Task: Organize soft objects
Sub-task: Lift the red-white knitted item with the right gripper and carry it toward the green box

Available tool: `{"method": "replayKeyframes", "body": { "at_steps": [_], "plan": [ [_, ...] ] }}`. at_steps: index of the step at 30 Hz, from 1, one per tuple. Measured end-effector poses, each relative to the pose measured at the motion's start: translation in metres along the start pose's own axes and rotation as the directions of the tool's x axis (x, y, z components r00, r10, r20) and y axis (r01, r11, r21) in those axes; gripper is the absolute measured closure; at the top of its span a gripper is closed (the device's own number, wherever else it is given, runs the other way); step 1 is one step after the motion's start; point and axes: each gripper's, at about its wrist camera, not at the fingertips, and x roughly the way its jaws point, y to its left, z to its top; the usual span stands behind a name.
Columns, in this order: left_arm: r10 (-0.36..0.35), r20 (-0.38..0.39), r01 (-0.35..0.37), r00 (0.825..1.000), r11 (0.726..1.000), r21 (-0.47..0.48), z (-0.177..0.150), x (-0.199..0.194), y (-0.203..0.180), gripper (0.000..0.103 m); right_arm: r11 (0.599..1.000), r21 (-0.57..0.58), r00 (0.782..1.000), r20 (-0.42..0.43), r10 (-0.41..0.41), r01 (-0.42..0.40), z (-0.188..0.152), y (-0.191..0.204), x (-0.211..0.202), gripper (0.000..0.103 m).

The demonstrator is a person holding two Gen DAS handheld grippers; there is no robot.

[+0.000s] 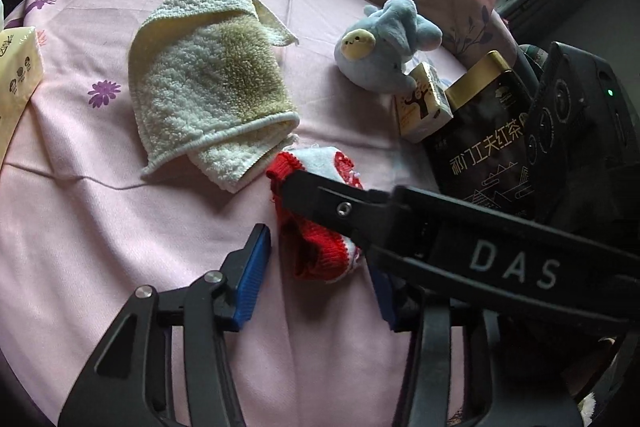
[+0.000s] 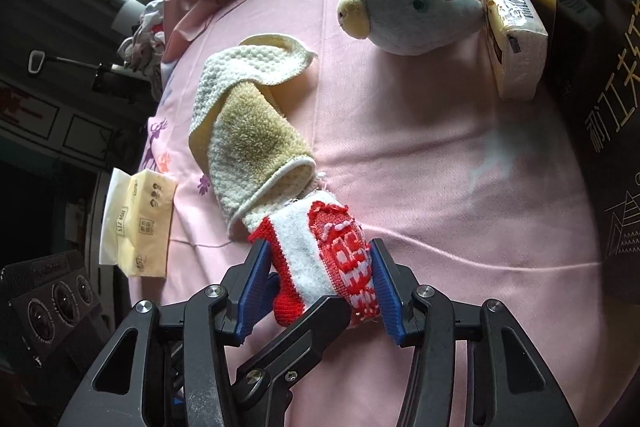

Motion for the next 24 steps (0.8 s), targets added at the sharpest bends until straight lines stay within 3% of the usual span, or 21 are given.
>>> {"method": "replayKeyframes", "body": {
  "at_steps": [4,10,17,24],
  "plan": [
    [0.044,0.076,-0.049,0.996,0.997,0.064,-0.003,-0.009,-0.013,0.065,1.0,-0.029,1.0,0.011,0.006,-0.006,-0.002,0.006,-0.006,0.056],
    [0.005,0.182,-0.026,0.983,0.994,0.11,-0.003,-0.03,-0.021,0.064,0.996,-0.09,0.995,0.103,0.016,-0.007,-0.006,0.022,-0.031,0.056],
    [-0.059,0.286,0.014,0.956,0.987,0.159,-0.006,-0.049,-0.03,0.063,0.99,-0.137,0.979,0.203,0.01,0.018,-0.014,0.037,-0.06,0.056],
    [-0.12,0.38,0.046,0.917,0.979,0.2,-0.01,-0.069,-0.038,0.061,0.979,-0.199,0.955,0.298,0.011,0.05,-0.024,0.055,-0.085,0.056]
  ]
}}
